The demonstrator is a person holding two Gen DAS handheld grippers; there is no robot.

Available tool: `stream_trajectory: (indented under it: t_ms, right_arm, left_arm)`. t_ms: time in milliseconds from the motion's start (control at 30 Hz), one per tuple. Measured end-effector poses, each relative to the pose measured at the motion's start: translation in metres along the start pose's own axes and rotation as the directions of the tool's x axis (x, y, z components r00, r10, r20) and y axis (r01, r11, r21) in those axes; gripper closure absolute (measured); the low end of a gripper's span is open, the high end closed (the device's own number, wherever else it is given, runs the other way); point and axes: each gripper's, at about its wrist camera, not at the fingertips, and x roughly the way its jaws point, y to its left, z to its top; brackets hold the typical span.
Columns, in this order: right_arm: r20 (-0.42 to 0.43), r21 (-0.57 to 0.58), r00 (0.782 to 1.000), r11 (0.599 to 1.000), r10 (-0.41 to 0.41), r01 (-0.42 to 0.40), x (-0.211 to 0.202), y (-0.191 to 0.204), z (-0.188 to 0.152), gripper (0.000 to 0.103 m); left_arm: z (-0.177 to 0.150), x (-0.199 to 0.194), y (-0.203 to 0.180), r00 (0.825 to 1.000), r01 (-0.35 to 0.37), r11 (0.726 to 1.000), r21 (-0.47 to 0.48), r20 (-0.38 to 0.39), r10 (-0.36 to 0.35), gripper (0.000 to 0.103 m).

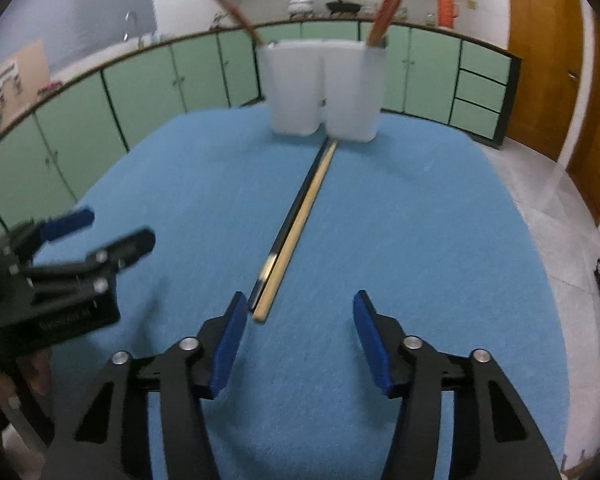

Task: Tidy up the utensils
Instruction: 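Move both open tools back over the last black and wooden chopsticks, then grasp the wooden chopstick with the right tool while the left tool grasps the black one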

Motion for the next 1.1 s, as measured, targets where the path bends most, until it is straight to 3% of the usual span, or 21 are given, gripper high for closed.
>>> stream_trajectory:
  t_ms: [533,733,867,1033,1100]
  right_arm:
    - [-0.026,-0.006,0.999,1.000,-0.027,0.026,0.008,0.000,-0.001,0.053]
    - [-0.025,0.062,0.998,0.996,-0.062,0.063,0.005,-0.023,-0.002,0.053]
    - [-0.004,0.115,1.000,0.993,-0.023,0.023,-0.001,-0.035,-0.004,0.053]
    - [-0.017,0.081,1.000,0.997,-0.008,0.009,0.000,-0.027,-0.006,0.054]
    - [-0.020,0.062,1.000,0.998,-0.007,0.008,0.002,-0.021,-0.005,0.059]
  left_arm:
    - [0.003,0.004,-0.008,1.000,0.005,1.000,0.020,-0.012,-0.004,0.015]
    - [0.003,0.005,-0.008,1.000,0.005,1.000,0.022,-0.015,-0.005,0.015]
    - [0.003,0.006,-0.011,1.000,0.004,1.000,0.027,-0.019,-0.003,0.015]
    - [0.004,0.007,-0.016,1.000,-0.001,0.999,0.039,-0.019,0.002,0.015]
    - [0.003,0.007,-0.016,1.000,-0.003,0.999,0.042,-0.018,0.004,0.015]
